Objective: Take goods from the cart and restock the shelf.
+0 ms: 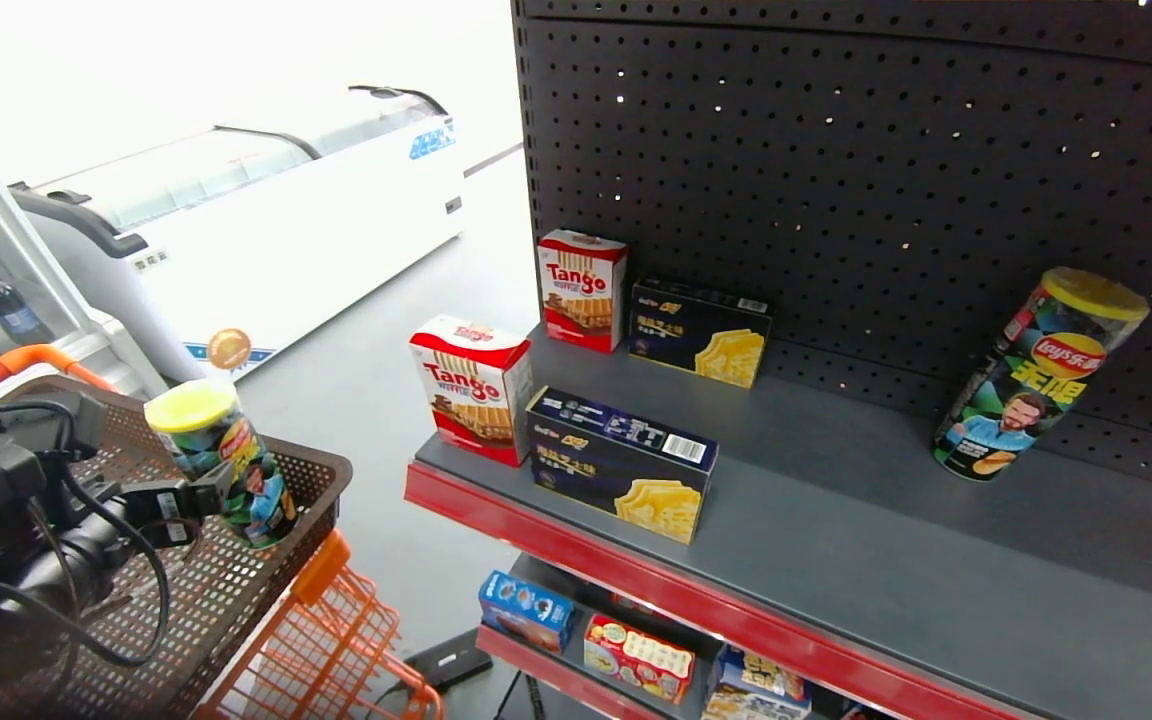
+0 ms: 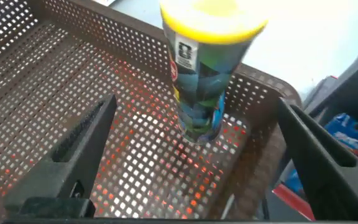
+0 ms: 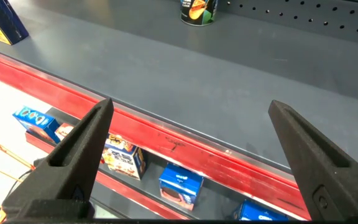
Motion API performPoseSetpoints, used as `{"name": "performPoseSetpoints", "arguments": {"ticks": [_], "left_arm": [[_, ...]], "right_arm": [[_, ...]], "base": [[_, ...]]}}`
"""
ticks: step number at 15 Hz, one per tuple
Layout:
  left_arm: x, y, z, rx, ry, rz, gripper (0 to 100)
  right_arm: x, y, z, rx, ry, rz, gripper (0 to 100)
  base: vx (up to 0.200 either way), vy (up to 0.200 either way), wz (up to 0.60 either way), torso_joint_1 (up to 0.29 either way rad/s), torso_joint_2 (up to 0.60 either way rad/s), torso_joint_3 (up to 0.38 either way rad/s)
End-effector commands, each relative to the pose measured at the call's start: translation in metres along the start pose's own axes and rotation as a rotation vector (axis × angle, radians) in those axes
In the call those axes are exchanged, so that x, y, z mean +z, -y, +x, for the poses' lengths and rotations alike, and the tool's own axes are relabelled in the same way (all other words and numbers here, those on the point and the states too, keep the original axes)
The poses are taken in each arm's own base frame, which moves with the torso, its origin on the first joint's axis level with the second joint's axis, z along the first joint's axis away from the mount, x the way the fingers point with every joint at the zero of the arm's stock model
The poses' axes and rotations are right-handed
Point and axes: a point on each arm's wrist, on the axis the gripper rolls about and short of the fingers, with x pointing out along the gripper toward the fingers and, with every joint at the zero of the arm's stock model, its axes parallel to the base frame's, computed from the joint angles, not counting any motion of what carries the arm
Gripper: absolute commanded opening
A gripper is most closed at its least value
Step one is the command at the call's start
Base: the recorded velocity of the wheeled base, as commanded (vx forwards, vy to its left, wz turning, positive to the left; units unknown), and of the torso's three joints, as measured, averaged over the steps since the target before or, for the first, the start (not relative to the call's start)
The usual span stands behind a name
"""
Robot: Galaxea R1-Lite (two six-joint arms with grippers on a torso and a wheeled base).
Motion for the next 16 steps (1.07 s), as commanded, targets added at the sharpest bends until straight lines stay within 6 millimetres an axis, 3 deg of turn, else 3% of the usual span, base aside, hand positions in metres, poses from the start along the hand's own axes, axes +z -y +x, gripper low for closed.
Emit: {"name": "performPoseSetpoints", "arguments": {"ticks": [1,5,15,16], "left_arm": [[-0.015,-0.003,0.037,0.005,-0.031,-0.003,100],[-0.022,-0.008,0.058,-0.168,-0.017,0.009,100],[-0.027,-0.008,0.126,-0.166,0.067,0.037,100],[-0.025,-0.007,0.13,-0.169,0.082,0.036,0]], "right_arm": [[0.0,0.0,0.0,0.0,0.0,0.0,100],[0.0,0.0,0.0,0.0,0.0,0.0,100],[0.0,0.0,0.0,0.0,0.0,0.0,100],[0.0,0.0,0.0,0.0,0.0,0.0,100]], "base": [[0.0,0.0,0.0,0.0,0.0,0.0],[0.0,0.0,0.0,0.0,0.0,0.0],[0.0,0.0,0.0,0.0,0.0,0.0],[0.0,0.0,0.0,0.0,0.0,0.0]]}}
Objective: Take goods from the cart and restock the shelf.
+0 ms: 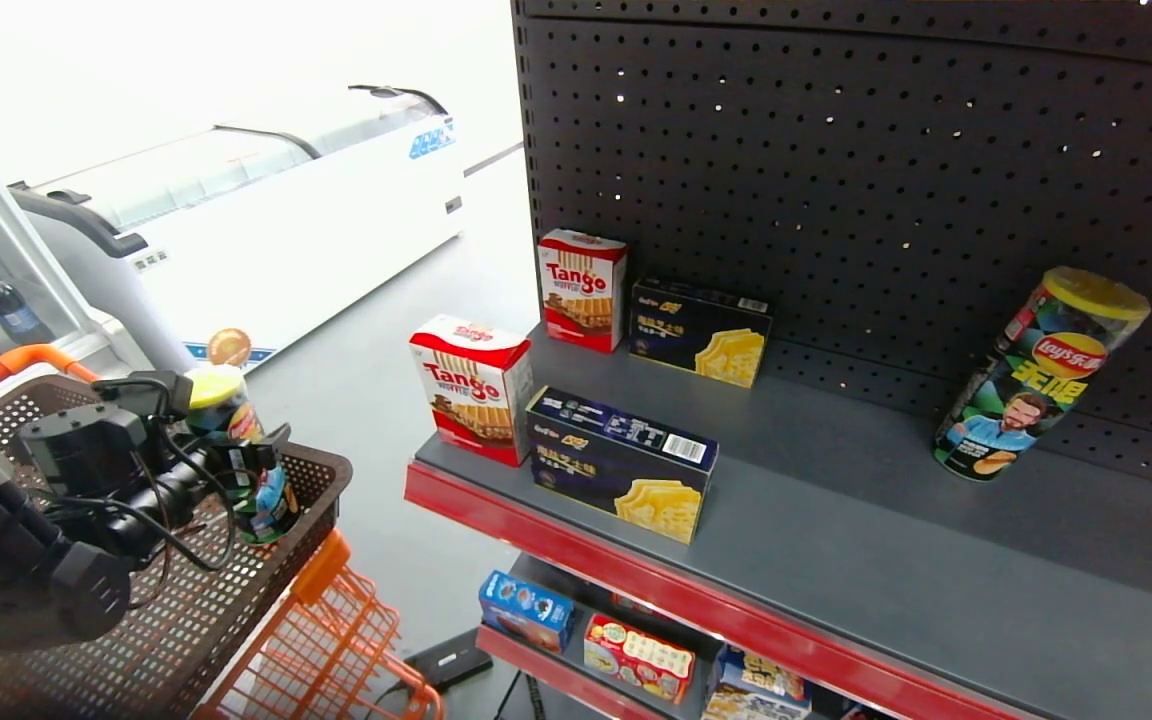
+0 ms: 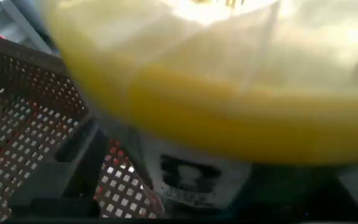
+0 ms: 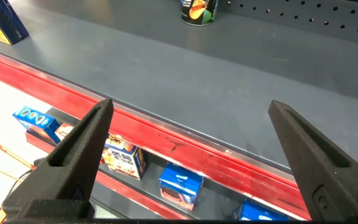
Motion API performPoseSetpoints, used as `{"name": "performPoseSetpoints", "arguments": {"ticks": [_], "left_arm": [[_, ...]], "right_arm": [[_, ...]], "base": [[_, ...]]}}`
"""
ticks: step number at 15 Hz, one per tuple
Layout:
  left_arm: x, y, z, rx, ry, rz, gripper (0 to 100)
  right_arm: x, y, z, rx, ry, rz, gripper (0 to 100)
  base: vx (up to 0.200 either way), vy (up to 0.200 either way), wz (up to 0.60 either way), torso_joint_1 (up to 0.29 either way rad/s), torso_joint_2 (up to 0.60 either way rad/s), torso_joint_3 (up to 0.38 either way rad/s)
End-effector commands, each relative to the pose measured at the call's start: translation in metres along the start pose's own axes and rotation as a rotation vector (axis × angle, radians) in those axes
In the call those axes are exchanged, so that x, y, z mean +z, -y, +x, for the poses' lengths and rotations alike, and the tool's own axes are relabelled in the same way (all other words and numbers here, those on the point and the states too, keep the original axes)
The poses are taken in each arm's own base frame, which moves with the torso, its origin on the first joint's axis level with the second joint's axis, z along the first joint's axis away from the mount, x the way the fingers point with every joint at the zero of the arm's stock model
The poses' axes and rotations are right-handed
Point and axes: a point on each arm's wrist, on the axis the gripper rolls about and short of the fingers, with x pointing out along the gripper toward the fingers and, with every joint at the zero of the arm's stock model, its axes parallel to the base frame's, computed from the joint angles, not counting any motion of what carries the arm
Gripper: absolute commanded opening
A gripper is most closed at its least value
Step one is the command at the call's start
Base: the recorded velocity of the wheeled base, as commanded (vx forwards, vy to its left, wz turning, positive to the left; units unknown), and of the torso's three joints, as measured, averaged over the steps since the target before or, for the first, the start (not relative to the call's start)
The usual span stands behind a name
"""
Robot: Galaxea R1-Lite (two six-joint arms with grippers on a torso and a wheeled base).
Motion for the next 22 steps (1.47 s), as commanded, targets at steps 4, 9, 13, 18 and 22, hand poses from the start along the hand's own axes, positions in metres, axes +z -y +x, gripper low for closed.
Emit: {"name": "performPoseSetpoints", "arguments": {"ticks": [4,9,13,18,22], "left_arm": [[-0.003,0.001,0.017,-0.007,0.019,0.044,0],[0.001,0.002,0.017,-0.006,0.039,0.045,0],[0.05,0.004,0.003,0.003,0.168,0.056,0],[0.137,0.026,-0.06,-0.064,0.212,0.055,0],[0.165,0.053,-0.089,-0.167,0.302,0.04,0]], "right_arm": [[0.0,0.0,0.0,0.001,0.0,0.0,100],[0.0,0.0,0.0,0.001,0.0,0.0,100],[0.0,0.0,0.0,0.001,0.0,0.0,100],[0.0,0.0,0.0,0.001,0.0,-0.002,100],[0.0,0.0,0.0,0.001,0.0,0.0,100]], "base": [[0.0,0.0,0.0,0.0,0.0,0.0],[0.0,0.0,0.0,0.0,0.0,0.0],[0.0,0.0,0.0,0.0,0.0,0.0],[0.0,0.0,0.0,0.0,0.0,0.0],[0.0,0.0,0.0,0.0,0.0,0.0]]}}
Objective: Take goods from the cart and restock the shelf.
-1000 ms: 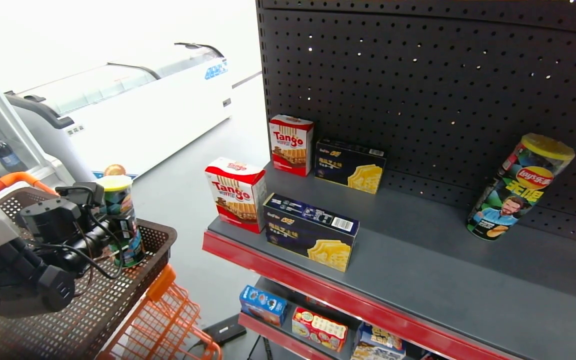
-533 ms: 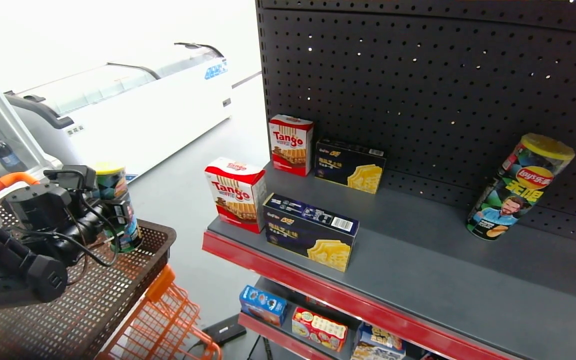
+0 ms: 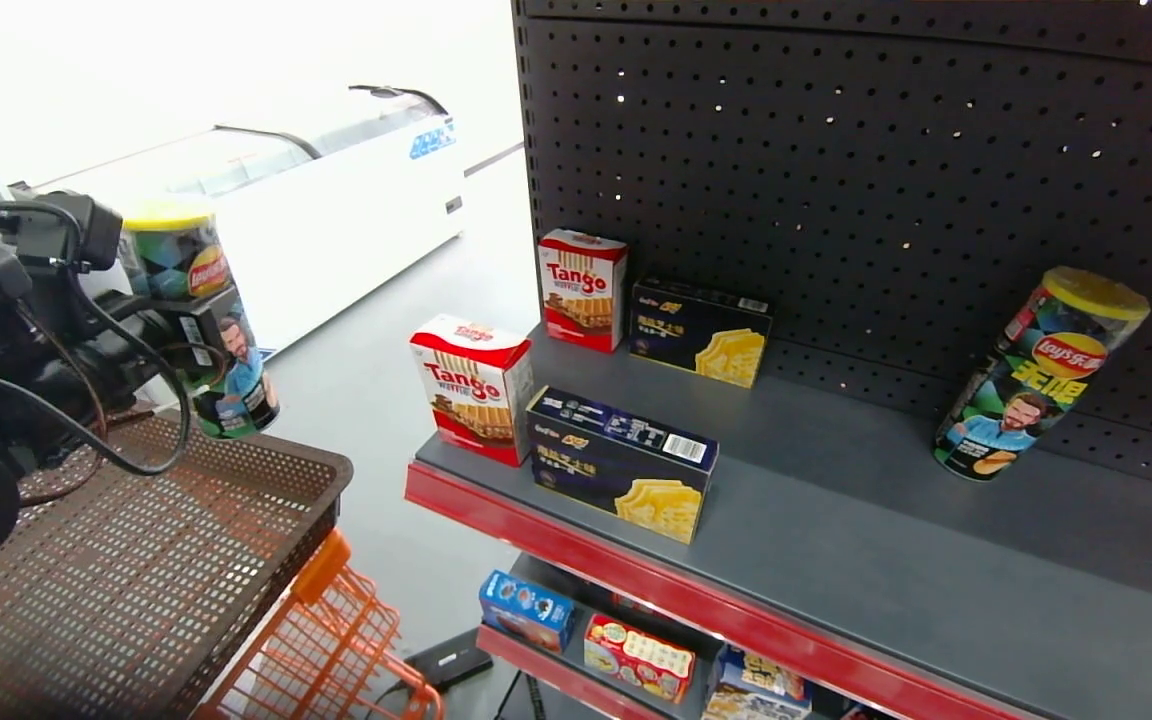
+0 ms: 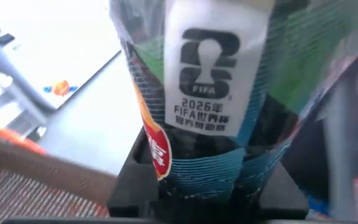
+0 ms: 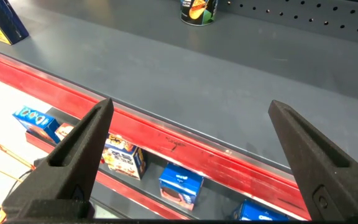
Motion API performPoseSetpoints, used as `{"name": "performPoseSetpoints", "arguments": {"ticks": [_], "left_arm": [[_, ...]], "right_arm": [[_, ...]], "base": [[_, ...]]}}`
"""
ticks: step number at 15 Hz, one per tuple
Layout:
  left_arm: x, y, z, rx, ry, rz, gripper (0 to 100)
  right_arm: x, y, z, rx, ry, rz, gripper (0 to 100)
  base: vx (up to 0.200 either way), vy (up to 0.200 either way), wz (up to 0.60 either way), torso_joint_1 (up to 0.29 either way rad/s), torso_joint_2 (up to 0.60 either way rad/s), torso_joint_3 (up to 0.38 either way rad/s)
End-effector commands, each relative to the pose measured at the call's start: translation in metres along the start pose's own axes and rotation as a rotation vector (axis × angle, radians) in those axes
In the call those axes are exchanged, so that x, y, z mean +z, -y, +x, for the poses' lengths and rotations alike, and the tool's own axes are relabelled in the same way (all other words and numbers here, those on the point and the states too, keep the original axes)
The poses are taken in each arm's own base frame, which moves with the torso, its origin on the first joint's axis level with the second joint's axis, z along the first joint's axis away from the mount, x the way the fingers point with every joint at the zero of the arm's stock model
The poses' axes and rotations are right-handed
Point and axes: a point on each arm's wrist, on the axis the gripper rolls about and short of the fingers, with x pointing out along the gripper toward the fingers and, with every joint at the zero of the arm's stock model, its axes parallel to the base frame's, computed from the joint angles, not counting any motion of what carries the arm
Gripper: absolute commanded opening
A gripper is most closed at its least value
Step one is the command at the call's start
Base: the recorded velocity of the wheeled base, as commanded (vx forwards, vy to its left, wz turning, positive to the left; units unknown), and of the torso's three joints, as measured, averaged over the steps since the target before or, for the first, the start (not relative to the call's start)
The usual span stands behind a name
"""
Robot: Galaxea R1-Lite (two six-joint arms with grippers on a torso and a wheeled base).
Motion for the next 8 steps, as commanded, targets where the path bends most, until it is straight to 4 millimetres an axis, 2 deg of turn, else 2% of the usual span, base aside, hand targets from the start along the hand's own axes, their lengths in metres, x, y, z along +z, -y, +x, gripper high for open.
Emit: {"name": "performPoseSetpoints", "arguments": {"ticks": [1,2,4,5,6,8], "left_arm": [[0.033,0.02,-0.02,-0.061,0.099,0.001,0],[0.039,0.043,-0.026,-0.137,0.11,-0.01,0],[0.041,0.053,-0.029,-0.171,0.118,-0.015,0],[0.046,0.067,-0.052,-0.275,0.135,-0.019,0],[0.054,0.068,-0.068,-0.321,0.161,-0.018,0],[0.057,0.085,-0.083,-0.465,0.12,-0.024,0]], "right_arm": [[0.0,0.0,0.0,0.0,0.0,0.0,100],[0.0,0.0,0.0,0.0,0.0,-0.002,100],[0.0,0.0,0.0,0.0,0.0,0.0,100],[0.0,0.0,0.0,0.0,0.0,0.0,100],[0.0,0.0,0.0,0.0,0.0,-0.002,100],[0.0,0.0,0.0,0.0,0.0,0.0,100]], "base": [[0.0,0.0,0.0,0.0,0.0,0.0],[0.0,0.0,0.0,0.0,0.0,0.0],[0.0,0.0,0.0,0.0,0.0,0.0],[0.0,0.0,0.0,0.0,0.0,0.0],[0.0,0.0,0.0,0.0,0.0,0.0],[0.0,0.0,0.0,0.0,0.0,0.0]]}}
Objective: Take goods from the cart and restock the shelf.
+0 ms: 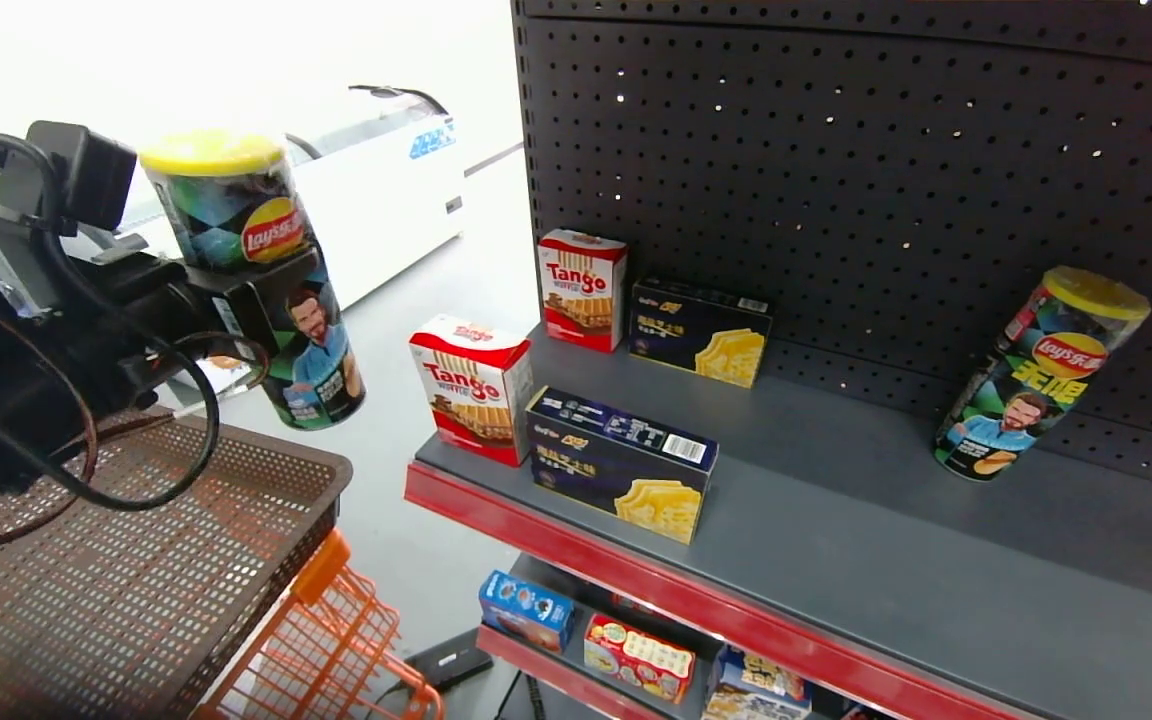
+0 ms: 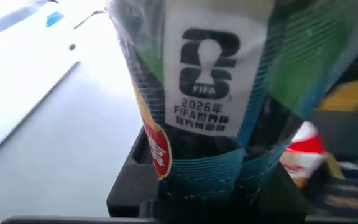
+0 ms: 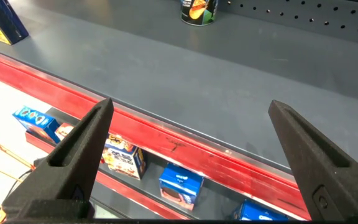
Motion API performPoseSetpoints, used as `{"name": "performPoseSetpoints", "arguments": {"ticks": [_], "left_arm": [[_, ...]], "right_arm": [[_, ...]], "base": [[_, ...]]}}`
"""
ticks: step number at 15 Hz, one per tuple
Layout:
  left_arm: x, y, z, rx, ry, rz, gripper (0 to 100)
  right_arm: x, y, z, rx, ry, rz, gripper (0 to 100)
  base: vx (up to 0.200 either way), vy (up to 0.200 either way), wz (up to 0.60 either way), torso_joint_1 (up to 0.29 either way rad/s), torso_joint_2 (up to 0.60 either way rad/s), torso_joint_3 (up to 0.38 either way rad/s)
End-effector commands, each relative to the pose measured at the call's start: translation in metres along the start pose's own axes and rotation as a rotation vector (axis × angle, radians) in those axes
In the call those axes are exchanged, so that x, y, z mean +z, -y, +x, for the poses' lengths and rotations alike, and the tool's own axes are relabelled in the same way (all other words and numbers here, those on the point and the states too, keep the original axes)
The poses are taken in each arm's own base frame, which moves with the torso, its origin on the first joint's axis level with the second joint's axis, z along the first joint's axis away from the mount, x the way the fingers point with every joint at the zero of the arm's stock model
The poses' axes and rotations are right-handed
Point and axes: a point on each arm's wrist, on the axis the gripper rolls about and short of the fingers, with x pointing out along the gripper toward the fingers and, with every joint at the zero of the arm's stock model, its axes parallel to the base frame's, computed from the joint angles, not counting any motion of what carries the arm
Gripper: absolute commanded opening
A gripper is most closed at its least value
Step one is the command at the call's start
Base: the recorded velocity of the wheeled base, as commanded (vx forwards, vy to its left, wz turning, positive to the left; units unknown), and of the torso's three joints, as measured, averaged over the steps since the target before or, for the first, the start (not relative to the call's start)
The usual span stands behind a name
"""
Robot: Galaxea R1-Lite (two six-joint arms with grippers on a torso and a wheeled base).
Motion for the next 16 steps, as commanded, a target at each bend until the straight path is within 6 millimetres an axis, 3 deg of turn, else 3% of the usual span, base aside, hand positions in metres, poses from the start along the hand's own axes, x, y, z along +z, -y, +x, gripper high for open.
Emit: {"name": "performPoseSetpoints", "arguments": {"ticks": [1,7,11,16], "left_arm": [[0.017,0.027,-0.029,-0.135,-0.003,-0.014,0],[0.016,0.049,-0.047,-0.433,-0.056,-0.045,0],[0.022,0.049,-0.049,-0.439,-0.033,-0.039,0],[0.019,0.064,-0.053,-0.513,-0.035,-0.047,0]], "right_arm": [[0.0,0.0,0.0,0.001,0.0,0.0,100],[0.0,0.0,0.0,0.001,0.0,0.0,100],[0.0,0.0,0.0,0.001,0.0,-0.002,100],[0.0,0.0,0.0,0.001,0.0,-0.002,100]], "base": [[0.0,0.0,0.0,0.0,0.0,0.0],[0.0,0.0,0.0,0.0,0.0,0.0],[0.0,0.0,0.0,0.0,0.0,0.0],[0.0,0.0,0.0,0.0,0.0,0.0]]}}
